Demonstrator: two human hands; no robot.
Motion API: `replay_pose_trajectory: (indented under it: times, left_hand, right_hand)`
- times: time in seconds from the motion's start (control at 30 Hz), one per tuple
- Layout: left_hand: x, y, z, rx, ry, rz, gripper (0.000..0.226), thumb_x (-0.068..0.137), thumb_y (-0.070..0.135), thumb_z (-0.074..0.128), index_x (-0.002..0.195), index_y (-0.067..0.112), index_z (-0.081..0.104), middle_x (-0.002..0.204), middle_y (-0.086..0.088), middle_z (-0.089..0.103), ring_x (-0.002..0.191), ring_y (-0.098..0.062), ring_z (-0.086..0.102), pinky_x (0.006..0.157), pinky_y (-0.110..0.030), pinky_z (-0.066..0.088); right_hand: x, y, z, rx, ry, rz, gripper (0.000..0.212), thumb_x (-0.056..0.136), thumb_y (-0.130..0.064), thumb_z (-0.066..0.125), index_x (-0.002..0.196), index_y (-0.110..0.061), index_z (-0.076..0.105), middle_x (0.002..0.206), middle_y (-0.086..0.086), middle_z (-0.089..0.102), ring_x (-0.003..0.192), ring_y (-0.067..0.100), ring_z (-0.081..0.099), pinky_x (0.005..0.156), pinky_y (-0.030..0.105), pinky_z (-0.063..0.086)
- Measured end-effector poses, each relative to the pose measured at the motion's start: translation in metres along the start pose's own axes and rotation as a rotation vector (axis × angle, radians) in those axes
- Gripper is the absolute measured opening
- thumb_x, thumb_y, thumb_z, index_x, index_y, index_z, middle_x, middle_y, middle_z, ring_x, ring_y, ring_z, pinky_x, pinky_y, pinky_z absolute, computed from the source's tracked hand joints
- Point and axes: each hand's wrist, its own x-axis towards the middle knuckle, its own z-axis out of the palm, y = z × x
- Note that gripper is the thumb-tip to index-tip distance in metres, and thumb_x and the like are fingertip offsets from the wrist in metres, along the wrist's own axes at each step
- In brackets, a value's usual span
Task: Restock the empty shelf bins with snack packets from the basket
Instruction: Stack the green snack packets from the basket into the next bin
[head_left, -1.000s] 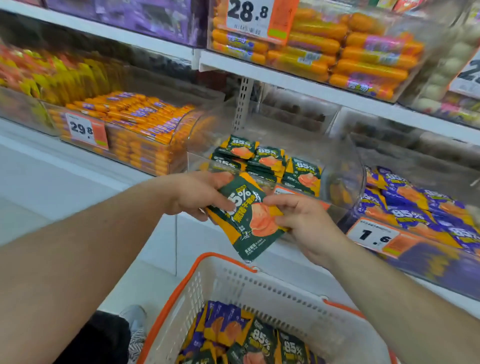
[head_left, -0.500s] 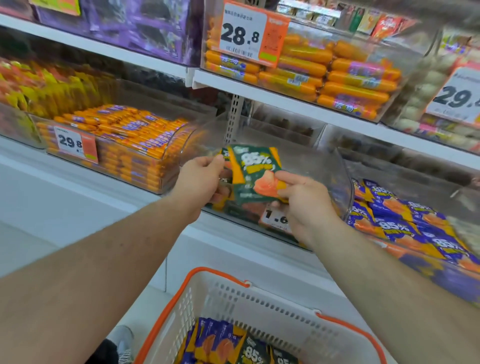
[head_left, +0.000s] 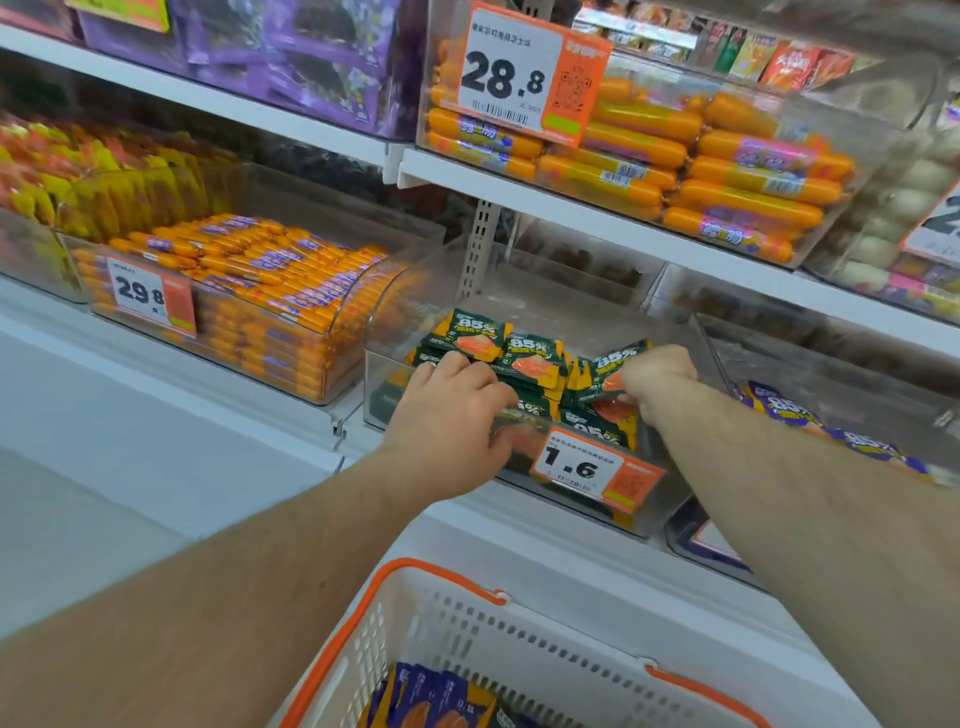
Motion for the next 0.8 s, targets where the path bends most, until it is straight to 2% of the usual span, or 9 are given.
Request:
replay_pose_trajectory:
  times: [0.1, 0.17, 0.23, 0.37, 0.47, 0.6, 0.67, 0.73, 0.8]
  left_hand:
    - [0.002, 0.001, 0.003, 0.044, 0.017, 0.006, 0.036, 0.074, 0.044, 0.048, 0.090, 0.025, 0.073, 0.083, 0.006, 0.067, 0.085, -0.024, 0.058, 0.070, -0.037, 0.045]
    - [0.002, 0.000, 0.006, 0.059, 0.031, 0.012, 0.034, 0.073, 0.044, 0.048, 0.089, 0.026, 0.073, 0.080, 0.008, 0.068, 0.083, -0.022, 0.059, 0.069, -0.036, 0.043]
    - [0.001, -0.001, 0.009, 0.055, 0.029, 0.011, 0.037, 0.076, 0.044, 0.043, 0.090, 0.026, 0.073, 0.079, 0.008, 0.068, 0.083, -0.022, 0.059, 0.069, -0.035, 0.040]
    - [0.000, 0.000, 0.011, 0.037, 0.024, 0.007, 0.038, 0.076, 0.043, 0.041, 0.091, 0.027, 0.072, 0.082, 0.009, 0.068, 0.083, -0.021, 0.060, 0.071, -0.036, 0.038]
    - [0.002, 0.002, 0.011, 0.027, 0.025, -0.014, 0.034, 0.075, 0.041, 0.045, 0.090, 0.027, 0.071, 0.080, 0.009, 0.068, 0.081, -0.021, 0.061, 0.071, -0.035, 0.034]
    - [0.002, 0.003, 0.013, 0.023, 0.035, -0.024, 0.028, 0.074, 0.040, 0.050, 0.088, 0.027, 0.071, 0.078, 0.010, 0.066, 0.079, -0.020, 0.060, 0.071, -0.035, 0.026]
    - [0.002, 0.003, 0.014, 0.023, 0.041, -0.022, 0.029, 0.074, 0.041, 0.050, 0.088, 0.027, 0.070, 0.078, 0.010, 0.066, 0.079, -0.020, 0.060, 0.071, -0.034, 0.027]
    - [0.002, 0.003, 0.013, 0.031, 0.045, -0.019, 0.026, 0.072, 0.040, 0.054, 0.087, 0.026, 0.070, 0.077, 0.010, 0.066, 0.078, -0.020, 0.060, 0.071, -0.035, 0.025]
    - [0.002, 0.003, 0.013, 0.035, 0.045, -0.021, 0.027, 0.073, 0.040, 0.052, 0.087, 0.026, 0.070, 0.077, 0.010, 0.066, 0.078, -0.020, 0.060, 0.070, -0.035, 0.024]
  right_hand:
    - [0.007, 0.001, 0.012, -0.540, 0.141, -0.062, 0.016, 0.087, -0.014, 0.066, 0.100, -0.005, 0.061, 0.099, 0.012, 0.062, 0.087, 0.026, 0.060, 0.063, 0.027, 0.046]
    - [0.010, 0.002, 0.017, -0.762, 0.118, -0.071, 0.037, 0.083, -0.028, 0.069, 0.111, -0.005, 0.060, 0.113, 0.014, 0.060, 0.099, 0.029, 0.060, 0.063, 0.028, 0.044]
    - [0.010, 0.001, 0.021, -0.871, 0.022, -0.078, 0.052, 0.076, -0.038, 0.077, 0.116, -0.009, 0.059, 0.113, 0.011, 0.061, 0.094, 0.027, 0.061, 0.064, 0.028, 0.047]
    - [0.016, -0.001, 0.024, -0.954, -0.098, -0.089, 0.071, 0.072, -0.048, 0.081, 0.124, -0.009, 0.056, 0.109, 0.007, 0.059, 0.090, 0.025, 0.057, 0.070, 0.030, 0.048]
    - [0.020, -0.001, 0.027, -0.968, -0.126, -0.103, 0.067, 0.075, -0.045, 0.079, 0.125, -0.008, 0.056, 0.107, 0.007, 0.059, 0.088, 0.025, 0.055, 0.069, 0.030, 0.046]
    - [0.023, -0.003, 0.025, -1.013, -0.137, -0.118, 0.056, 0.084, -0.031, 0.073, 0.130, -0.004, 0.054, 0.120, 0.010, 0.058, 0.100, 0.026, 0.058, 0.076, 0.031, 0.049]
    - [0.022, -0.006, 0.024, -1.009, -0.186, -0.103, 0.042, 0.085, -0.023, 0.072, 0.119, -0.001, 0.059, 0.114, 0.011, 0.059, 0.095, 0.026, 0.060, 0.075, 0.032, 0.051]
    - [0.025, -0.009, 0.025, -0.919, -0.142, -0.107, 0.025, 0.077, -0.018, 0.071, 0.096, -0.004, 0.064, 0.095, 0.009, 0.062, 0.073, 0.022, 0.059, 0.059, 0.027, 0.049]
    - [0.022, -0.014, 0.031, -0.827, -0.031, -0.217, 0.027, 0.074, -0.024, 0.065, 0.097, -0.010, 0.064, 0.090, 0.006, 0.064, 0.074, 0.021, 0.060, 0.059, 0.025, 0.049]
